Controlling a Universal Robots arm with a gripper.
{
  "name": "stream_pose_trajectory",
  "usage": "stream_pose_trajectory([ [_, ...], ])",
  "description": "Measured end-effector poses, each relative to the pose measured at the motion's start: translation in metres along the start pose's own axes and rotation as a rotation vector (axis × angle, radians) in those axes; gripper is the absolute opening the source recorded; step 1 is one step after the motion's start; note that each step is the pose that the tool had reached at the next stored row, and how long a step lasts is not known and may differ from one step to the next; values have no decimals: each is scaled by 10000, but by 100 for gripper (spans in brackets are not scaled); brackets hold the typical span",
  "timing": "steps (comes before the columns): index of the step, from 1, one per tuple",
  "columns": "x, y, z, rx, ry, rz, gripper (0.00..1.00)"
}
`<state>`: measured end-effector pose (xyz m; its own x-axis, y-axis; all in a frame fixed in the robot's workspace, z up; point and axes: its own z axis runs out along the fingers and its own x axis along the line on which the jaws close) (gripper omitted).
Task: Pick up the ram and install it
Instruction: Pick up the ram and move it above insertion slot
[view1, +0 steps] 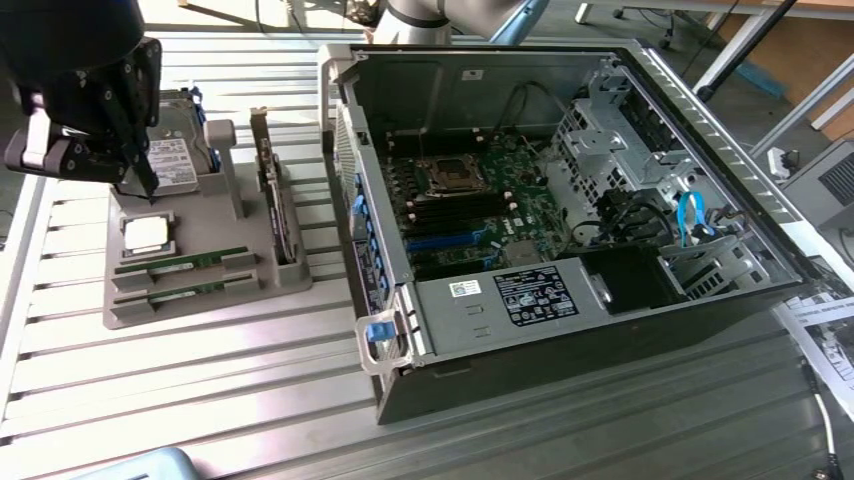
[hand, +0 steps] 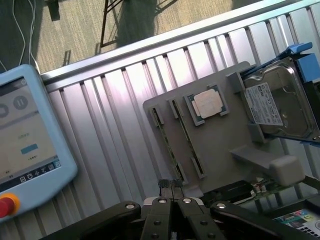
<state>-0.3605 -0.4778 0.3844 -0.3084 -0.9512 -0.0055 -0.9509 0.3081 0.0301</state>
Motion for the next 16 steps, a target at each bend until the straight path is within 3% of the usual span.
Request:
stream_pose_trajectory([
  [16,0,0,0,9,65,-826,11],
])
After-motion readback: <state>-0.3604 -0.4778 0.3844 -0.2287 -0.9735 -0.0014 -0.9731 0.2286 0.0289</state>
